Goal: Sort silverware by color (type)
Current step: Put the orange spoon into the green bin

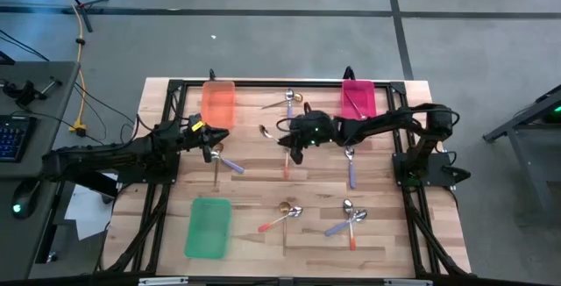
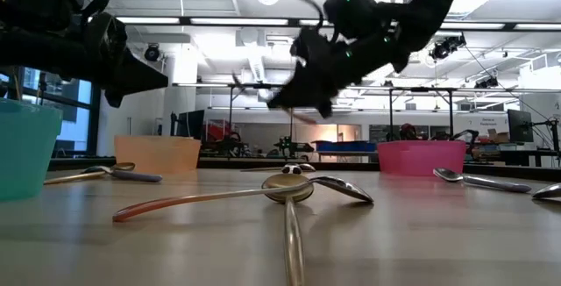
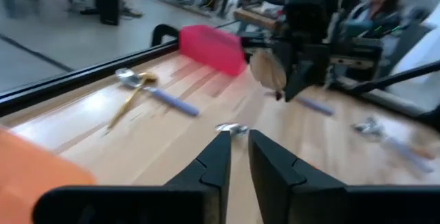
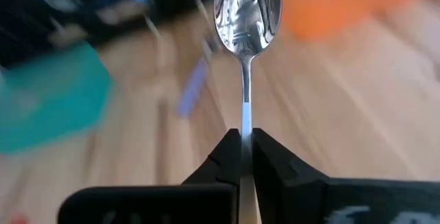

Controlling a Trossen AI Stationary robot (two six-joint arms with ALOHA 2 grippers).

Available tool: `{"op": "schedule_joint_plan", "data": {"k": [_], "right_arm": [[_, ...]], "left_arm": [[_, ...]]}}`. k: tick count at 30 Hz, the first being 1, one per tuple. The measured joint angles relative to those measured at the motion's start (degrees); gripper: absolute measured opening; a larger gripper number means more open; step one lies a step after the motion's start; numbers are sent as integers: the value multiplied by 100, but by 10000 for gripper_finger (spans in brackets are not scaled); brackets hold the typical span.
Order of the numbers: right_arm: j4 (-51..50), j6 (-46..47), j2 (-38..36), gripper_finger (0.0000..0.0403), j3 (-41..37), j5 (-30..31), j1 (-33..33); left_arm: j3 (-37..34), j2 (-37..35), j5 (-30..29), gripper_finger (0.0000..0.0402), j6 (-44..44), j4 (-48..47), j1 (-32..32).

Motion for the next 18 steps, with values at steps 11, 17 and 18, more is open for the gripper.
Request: {"op": "schedule_joint_plan", "data": {"k": [11, 17, 18], "right_arm": [[1810, -588, 33, 1, 7, -182, -7], [2375, -966, 33, 1, 9, -180, -7], [2448, -1015, 33, 1, 9, -180, -7]], "left_arm": [[2, 1065, 234, 126, 11, 2348, 0], [443, 1850, 299, 142, 16, 2815, 0], [580, 2015, 298, 142, 22, 2810, 0]]}}
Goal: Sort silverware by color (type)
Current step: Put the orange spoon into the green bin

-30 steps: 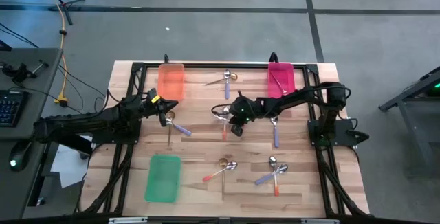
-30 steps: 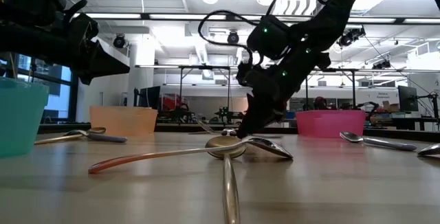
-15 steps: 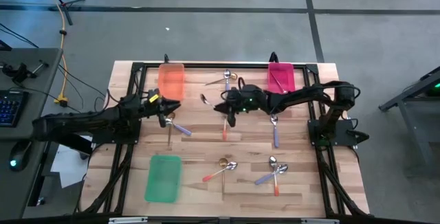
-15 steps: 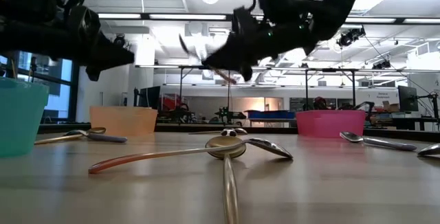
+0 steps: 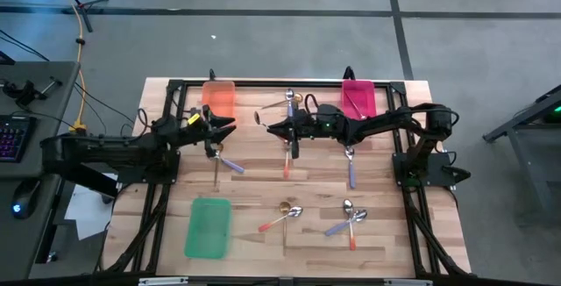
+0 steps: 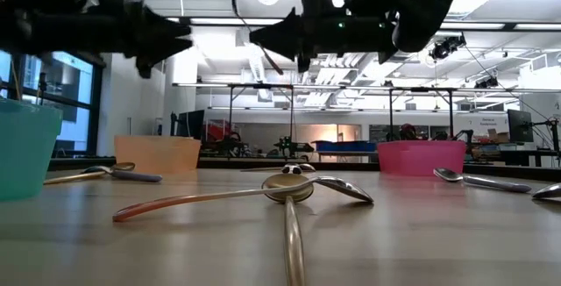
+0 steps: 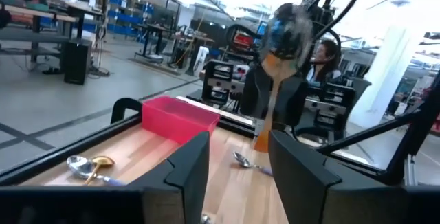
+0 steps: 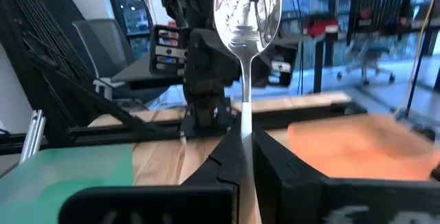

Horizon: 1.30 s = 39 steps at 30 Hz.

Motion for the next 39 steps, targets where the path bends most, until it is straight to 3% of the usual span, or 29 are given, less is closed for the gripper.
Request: {"op": "schedule_joint_plan", "data": {"k": [14, 22, 28, 32, 37, 39], "right_arm": [[520, -335, 0, 0, 1, 7, 0], [576, -445, -2, 0, 2, 9, 0], [576, -487, -2, 0, 2, 13, -2], [576, -436, -2, 1, 2, 16, 0], [603, -176, -4, 24, 9, 20, -16], [590, -137, -7, 39, 9, 15, -15]], "left_arm": [[1751, 2213, 628, 143, 698, 241, -86], [1989, 2801, 664, 143, 712, 1124, -267], [2204, 3023, 761, 140, 710, 1218, -277], [2273, 3065, 772, 112, 856, 1231, -278], [2277, 3025, 956, 24, 905, 1206, -254], [2277, 3014, 991, 9, 827, 1240, -254]]}}
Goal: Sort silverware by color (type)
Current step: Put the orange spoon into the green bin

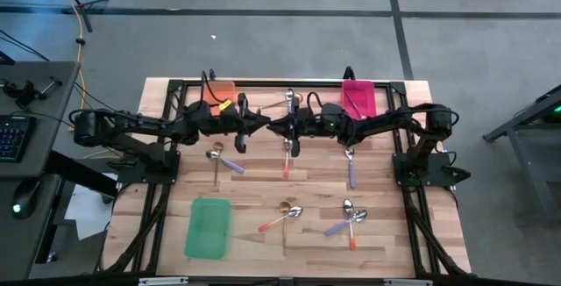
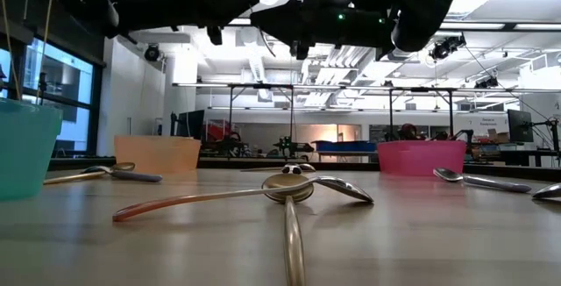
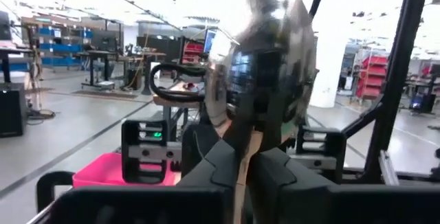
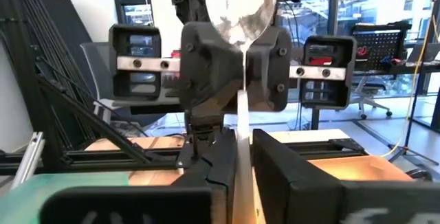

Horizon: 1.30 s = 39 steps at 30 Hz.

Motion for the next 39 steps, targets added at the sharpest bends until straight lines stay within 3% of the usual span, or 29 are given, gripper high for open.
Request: {"op": "schedule_joint_plan", "data": {"k": [7, 12, 17, 20, 23, 31, 39], "right_arm": [[-472, -37, -214, 86, 0, 124, -35], [-1847, -302, -683, 87, 0, 365, -202], [-2555, -658, -906, 47, -191, 685, -201], [-2052, -552, -898, 11, -649, 789, -212], [-1135, -271, -898, 8, -1265, 850, -212], [602, 482, -940, 3, -2485, 957, -197], [1002, 599, -940, 4, -2802, 1302, 32]], "left_arm": [[0, -264, -14, 5, -240, -152, -4], [4, -824, -87, 3, -312, -1096, -32], [220, -1563, -510, 2, -259, -2856, -392], [698, -1847, -1189, 2, -76, -4311, -836], [1264, -1888, -1833, 1, -185, -5685, -1310], [2646, -1342, -2567, 1, -2428, -8908, -2508], [3436, -409, -2628, 1, -5169, -10348, -3981]]}}
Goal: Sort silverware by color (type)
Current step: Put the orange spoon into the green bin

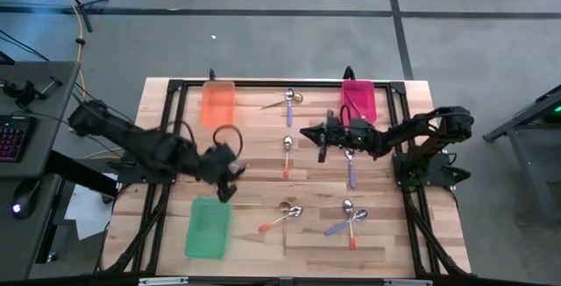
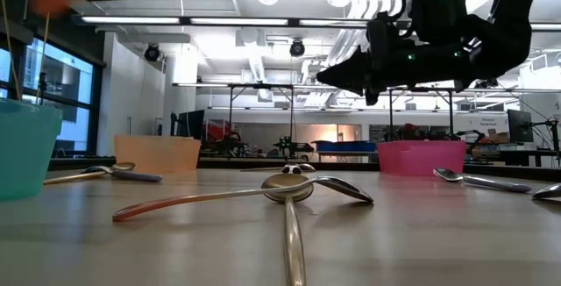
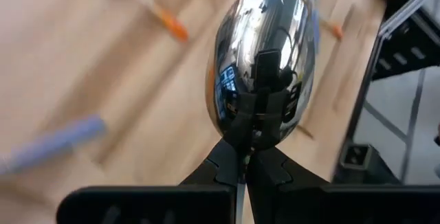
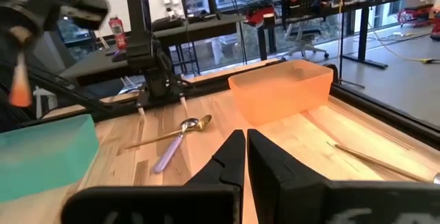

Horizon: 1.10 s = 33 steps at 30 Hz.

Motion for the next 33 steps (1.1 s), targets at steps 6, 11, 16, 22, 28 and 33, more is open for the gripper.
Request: {"op": "schedule_joint_plan", "data": {"k": [6, 11, 16, 22, 28, 33], "right_arm": [[3, -55, 0, 4, 0, 27, 23], [44, -332, 0, 4, 0, 27, -19], [43, -350, 0, 4, 0, 25, -40], [43, -350, 0, 4, 0, 23, -40], [40, -404, 0, 4, 2, 21, -40], [38, -403, 0, 4, 2, 19, -40]], "left_arm": [[141, 600, 110, 1, -2082, -350, -1095], [137, 1019, 99, 1, -3732, -994, -1780], [135, 1396, 10, 1, -4532, -984, -2046], [135, 1864, 199, 1, -4549, -1051, -2012], [131, 2157, 547, 1, -4298, -1122, -2012], [128, 2328, 785, 1, -3918, -1133, -2002]]}}
